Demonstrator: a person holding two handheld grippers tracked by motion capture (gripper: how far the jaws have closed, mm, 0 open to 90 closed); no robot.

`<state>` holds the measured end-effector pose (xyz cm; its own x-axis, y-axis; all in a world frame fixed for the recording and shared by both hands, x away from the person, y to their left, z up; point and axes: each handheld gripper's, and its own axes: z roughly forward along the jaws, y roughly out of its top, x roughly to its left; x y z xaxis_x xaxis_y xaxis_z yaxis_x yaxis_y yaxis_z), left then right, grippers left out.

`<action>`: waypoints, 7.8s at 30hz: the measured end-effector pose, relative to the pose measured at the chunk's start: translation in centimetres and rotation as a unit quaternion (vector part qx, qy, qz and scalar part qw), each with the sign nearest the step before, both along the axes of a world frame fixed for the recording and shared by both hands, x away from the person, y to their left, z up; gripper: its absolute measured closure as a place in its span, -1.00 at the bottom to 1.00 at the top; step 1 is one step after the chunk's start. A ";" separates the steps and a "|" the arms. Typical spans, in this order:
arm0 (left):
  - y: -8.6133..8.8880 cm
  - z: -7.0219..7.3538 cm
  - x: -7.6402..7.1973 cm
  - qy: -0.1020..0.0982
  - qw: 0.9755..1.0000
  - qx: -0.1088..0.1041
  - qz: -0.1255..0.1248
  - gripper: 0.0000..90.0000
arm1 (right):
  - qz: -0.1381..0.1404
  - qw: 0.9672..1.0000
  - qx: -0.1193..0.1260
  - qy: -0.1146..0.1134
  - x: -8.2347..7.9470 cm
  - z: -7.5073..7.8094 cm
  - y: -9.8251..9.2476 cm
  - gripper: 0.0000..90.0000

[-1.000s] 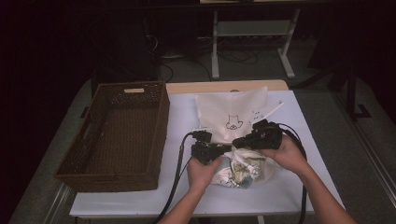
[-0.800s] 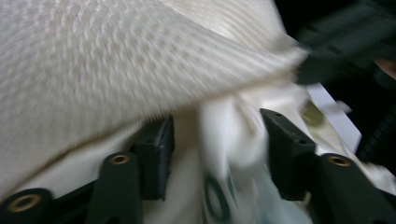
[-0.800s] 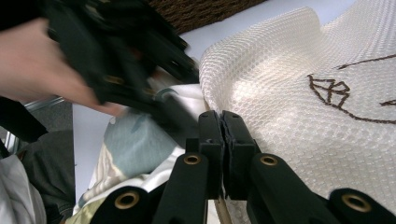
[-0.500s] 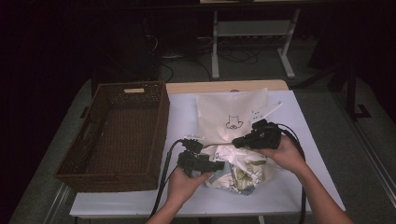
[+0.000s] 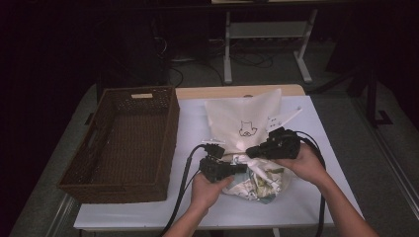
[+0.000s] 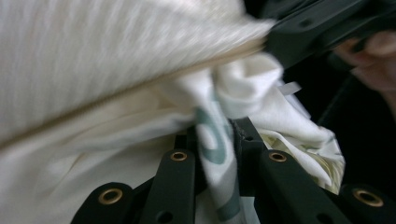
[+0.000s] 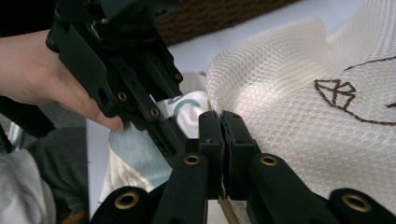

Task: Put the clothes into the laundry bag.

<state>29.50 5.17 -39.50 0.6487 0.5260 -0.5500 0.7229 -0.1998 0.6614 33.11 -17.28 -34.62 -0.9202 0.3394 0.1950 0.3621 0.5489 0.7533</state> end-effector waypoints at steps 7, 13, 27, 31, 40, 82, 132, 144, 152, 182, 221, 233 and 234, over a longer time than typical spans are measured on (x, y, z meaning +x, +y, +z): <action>-0.4 0.4 0.2 -0.035 0.999 0.007 0.027 0.80 | 0.007 1.000 0.004 -0.008 -0.7 1.3 -0.4 0.95; -0.7 -2.3 3.3 -0.037 0.994 0.050 0.093 0.79 | -0.006 1.000 -0.013 0.005 0.1 0.1 -0.1 0.95; 2.7 0.1 -0.3 -0.008 0.997 0.072 0.013 -0.19 | -0.025 0.999 -0.022 0.022 1.2 -1.4 0.0 0.94; 3.7 -0.1 -1.4 0.001 0.997 0.077 0.017 -0.28 | -0.029 0.999 -0.020 0.021 1.3 -1.3 -0.2 0.94; 0.3 -4.6 -0.2 0.076 0.996 0.047 -0.006 -0.29 | -0.024 0.999 -0.020 0.011 1.2 -1.4 0.2 0.94; 0.7 -1.2 -0.5 0.027 0.999 0.031 0.027 -0.22 | -0.035 0.999 -0.014 0.007 0.5 -1.2 -0.2 0.95; -1.5 -2.8 -1.3 0.031 0.999 0.031 -0.003 -0.30 | -0.048 0.999 -0.021 0.002 1.3 -1.1 0.0 0.94; -4.2 -4.1 2.3 -0.008 0.997 0.006 0.082 0.74 | -0.046 0.999 -0.023 -0.007 0.7 -0.6 -0.6 0.94; -3.9 -4.0 4.0 -0.013 0.994 0.005 0.113 0.75 | -0.059 0.998 -0.009 -0.008 0.5 0.0 -1.1 0.94; 2.8 -4.5 2.8 0.063 0.995 0.062 0.056 0.83 | -0.050 0.998 -0.023 -0.002 0.8 -1.7 -0.2 0.93; -0.5 -3.5 3.5 0.064 0.996 0.050 0.025 0.16 | 0.012 0.994 -0.103 -0.025 -5.3 -7.8 1.3 0.33; -2.7 -3.3 4.0 0.081 0.996 0.000 0.032 0.19 | 0.006 0.990 -0.129 -0.061 -6.1 -10.0 2.4 0.82; -2.8 -3.5 4.3 0.077 0.996 0.000 0.035 0.36 | 0.014 0.991 -0.123 -0.056 -5.9 -10.1 2.2 0.93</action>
<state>33.81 2.33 -43.00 0.5174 0.5677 -0.6403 0.8286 -0.1453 0.5407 27.23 -15.10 -44.72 -0.9414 0.3372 0.0051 0.2647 0.7296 0.6305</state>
